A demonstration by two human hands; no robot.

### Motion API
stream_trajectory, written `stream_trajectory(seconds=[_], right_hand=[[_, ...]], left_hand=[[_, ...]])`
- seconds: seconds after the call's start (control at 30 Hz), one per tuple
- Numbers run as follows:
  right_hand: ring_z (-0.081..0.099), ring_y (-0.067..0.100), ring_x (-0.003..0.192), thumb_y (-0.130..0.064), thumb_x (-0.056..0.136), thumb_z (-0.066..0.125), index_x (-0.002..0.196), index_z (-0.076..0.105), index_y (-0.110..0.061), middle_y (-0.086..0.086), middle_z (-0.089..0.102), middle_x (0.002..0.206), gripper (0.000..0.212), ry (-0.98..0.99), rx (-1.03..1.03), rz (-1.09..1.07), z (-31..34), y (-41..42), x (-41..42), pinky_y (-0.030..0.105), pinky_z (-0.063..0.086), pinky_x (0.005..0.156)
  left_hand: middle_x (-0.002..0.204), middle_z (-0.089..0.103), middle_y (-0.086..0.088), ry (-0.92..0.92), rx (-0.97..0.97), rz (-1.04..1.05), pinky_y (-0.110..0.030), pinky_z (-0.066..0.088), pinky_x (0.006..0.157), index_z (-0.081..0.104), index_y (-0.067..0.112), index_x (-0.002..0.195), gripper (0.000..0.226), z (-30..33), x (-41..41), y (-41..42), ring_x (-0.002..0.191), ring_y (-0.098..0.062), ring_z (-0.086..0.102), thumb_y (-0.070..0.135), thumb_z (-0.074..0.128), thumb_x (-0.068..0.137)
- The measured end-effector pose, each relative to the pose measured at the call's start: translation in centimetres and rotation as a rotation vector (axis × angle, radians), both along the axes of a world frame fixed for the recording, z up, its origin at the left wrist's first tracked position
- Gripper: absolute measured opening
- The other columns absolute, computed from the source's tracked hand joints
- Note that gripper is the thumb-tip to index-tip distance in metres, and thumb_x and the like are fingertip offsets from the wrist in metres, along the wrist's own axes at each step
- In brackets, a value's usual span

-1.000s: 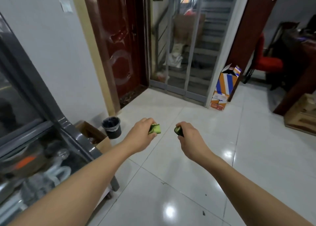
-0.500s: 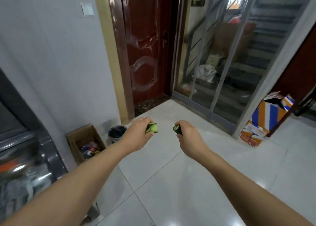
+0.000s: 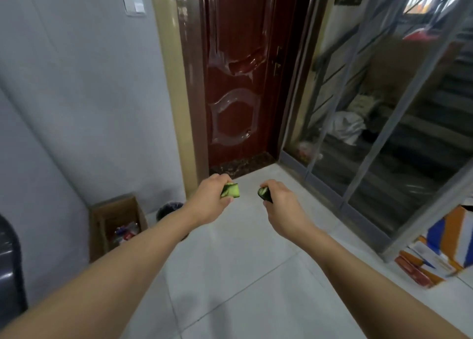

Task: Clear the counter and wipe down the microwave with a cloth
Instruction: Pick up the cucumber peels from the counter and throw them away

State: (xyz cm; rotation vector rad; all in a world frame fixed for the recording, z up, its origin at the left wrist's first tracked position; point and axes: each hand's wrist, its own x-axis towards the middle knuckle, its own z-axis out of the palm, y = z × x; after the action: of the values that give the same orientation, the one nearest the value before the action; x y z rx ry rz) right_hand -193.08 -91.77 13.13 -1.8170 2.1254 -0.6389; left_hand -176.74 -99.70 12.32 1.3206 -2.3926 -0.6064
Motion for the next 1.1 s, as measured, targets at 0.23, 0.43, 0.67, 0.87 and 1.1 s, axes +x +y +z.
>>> stream_trajectory(seconds=[0.23,0.43,0.67,0.87,1.1], right_hand=[[0.052,0.025,0.100,-0.005,0.092,0.052,0.120,0.049,-0.011,0.010,0.053,0.116,0.029,0.002,0.001,0.075,0.2,-11.3,-7.0,0.033,0.044,0.082],[0.052,0.026,0.104,-0.003,0.091,0.052,0.125,0.048,-0.011,0.011,0.052,0.119,0.034,-0.020,0.010,0.227,-0.6,-20.9,-11.8,0.032,0.044,0.084],[0.052,0.025,0.107,-0.005,0.091,0.051,0.126,0.047,-0.013,0.008,0.051,0.120,0.036,-0.027,0.015,0.475,-1.4,-33.3,-16.3,0.035,0.045,0.089],[0.052,0.027,0.108,-0.006,0.093,0.050,0.126,0.047,-0.012,0.011,0.051,0.121,0.034,-0.014,0.030,0.679,-1.0,-40.9,-18.6,0.034,0.044,0.086],[0.051,0.027,0.108,-0.006,0.093,0.049,0.125,0.047,-0.011,0.012,0.050,0.122,0.032,-0.004,0.072,0.852,-2.0,-48.6,-17.0,0.035,0.043,0.088]], left_hand=[[0.107,0.054,-0.003,-0.036,-0.003,0.081,-0.026,0.036,0.075,0.053,0.016,0.111,0.025,-0.2,-6.1,-10.3,0.088,-0.014,0.047,0.021,0.061,0.088],[0.105,0.055,-0.008,-0.022,0.002,0.178,-0.025,0.036,0.074,0.055,0.011,0.113,0.026,-0.1,-10.1,-17.4,0.092,-0.021,0.053,0.017,0.061,0.088],[0.109,0.057,-0.011,-0.014,0.031,0.459,-0.028,0.039,0.077,0.055,0.009,0.111,0.025,-0.5,-14.0,-23.8,0.095,-0.025,0.053,0.016,0.060,0.088],[0.108,0.058,-0.015,-0.008,0.027,0.638,-0.031,0.041,0.079,0.055,0.007,0.111,0.026,-0.7,-16.2,-27.4,0.096,-0.029,0.054,0.016,0.061,0.087],[0.107,0.059,-0.010,0.033,0.055,0.826,-0.026,0.039,0.076,0.055,0.011,0.110,0.023,-2.7,-15.6,-32.0,0.093,-0.022,0.054,0.017,0.060,0.089]])
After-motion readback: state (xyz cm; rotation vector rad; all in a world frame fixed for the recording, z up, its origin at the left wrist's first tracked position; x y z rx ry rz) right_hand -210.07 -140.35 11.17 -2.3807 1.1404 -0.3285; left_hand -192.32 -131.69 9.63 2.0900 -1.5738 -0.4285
